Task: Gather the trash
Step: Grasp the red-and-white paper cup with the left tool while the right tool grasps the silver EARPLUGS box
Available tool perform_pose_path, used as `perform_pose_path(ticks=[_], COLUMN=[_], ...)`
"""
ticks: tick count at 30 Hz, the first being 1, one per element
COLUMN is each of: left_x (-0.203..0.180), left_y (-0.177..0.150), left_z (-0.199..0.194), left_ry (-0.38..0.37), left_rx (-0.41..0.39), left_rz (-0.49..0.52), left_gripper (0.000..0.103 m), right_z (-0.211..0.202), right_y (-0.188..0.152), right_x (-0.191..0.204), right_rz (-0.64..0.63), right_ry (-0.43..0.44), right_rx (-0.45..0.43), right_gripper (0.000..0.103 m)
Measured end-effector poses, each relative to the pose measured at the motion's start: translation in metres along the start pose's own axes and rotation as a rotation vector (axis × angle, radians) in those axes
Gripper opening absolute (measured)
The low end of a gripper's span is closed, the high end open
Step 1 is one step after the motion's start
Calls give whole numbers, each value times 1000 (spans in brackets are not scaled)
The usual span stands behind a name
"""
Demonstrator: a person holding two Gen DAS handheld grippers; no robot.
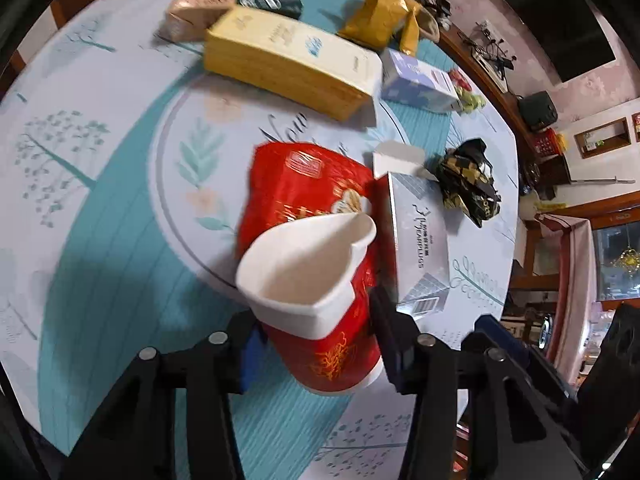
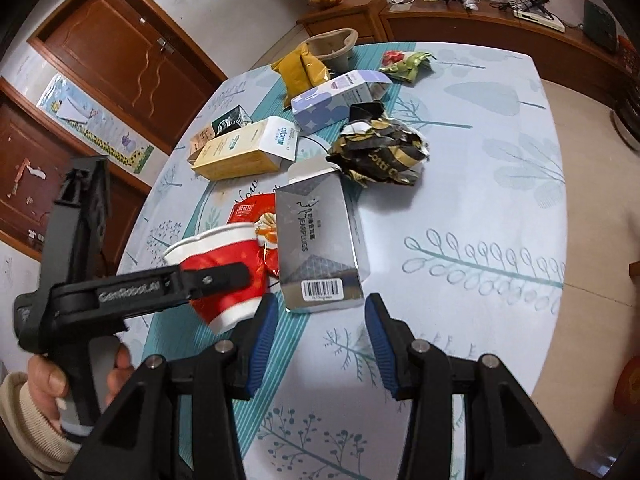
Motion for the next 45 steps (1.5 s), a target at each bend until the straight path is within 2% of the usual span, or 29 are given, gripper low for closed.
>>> perform_pose_path(ticks=[9, 13, 17, 20, 24, 27, 29, 34, 36, 40, 45], left_x=[5, 13, 20, 26, 33, 37, 41, 46, 46, 46, 44], left_y=[-1, -6, -11, -16, -20, -22, -24, -30, -32, -35, -39], left_z=[-39, -55, -67, -76, -85, -88, -90, -95, -99, -108, -120], left_ry=[155, 212, 206, 196, 192, 197, 202, 205, 209, 212, 216], left_rx=[-92, -101, -110, -119, -130, -136, -136, -134, -136, -148, -164], left_rz=[89, 117, 98, 79, 57, 49, 41, 33, 39, 49, 81], left_gripper=[46, 46, 46, 46, 46, 46, 46, 46, 46, 46, 46], right_z=[37, 45, 52, 50, 45, 52, 56, 75, 75, 67, 39], right_y=[13, 22, 29, 32, 36, 38, 41, 41, 42, 38, 26], right_x=[23, 36, 46, 46, 42, 41, 41, 34, 34, 34, 35], right_rz=[-65, -105, -131, -95, -70, -77, -92, -82, -90, -79, -38], right_ry=[-66, -103, -159, -137, -164, -190, -216, -256, -263, -257, -200], right_rx=[32, 21, 24, 30, 6, 17, 11, 57, 45, 33, -9], right_gripper=[47, 62, 64, 64, 64, 64, 68, 68, 69, 60, 60])
Point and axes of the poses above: each gripper's, at about its wrist camera, not at the fingertips, and z roughly the way its jaws point, x to its left, y to its top, the point moved 4 cm from there along z, roughly the way its jaws point, and after that the axes turned 7 degrees about -y, right-handed, at the moved point
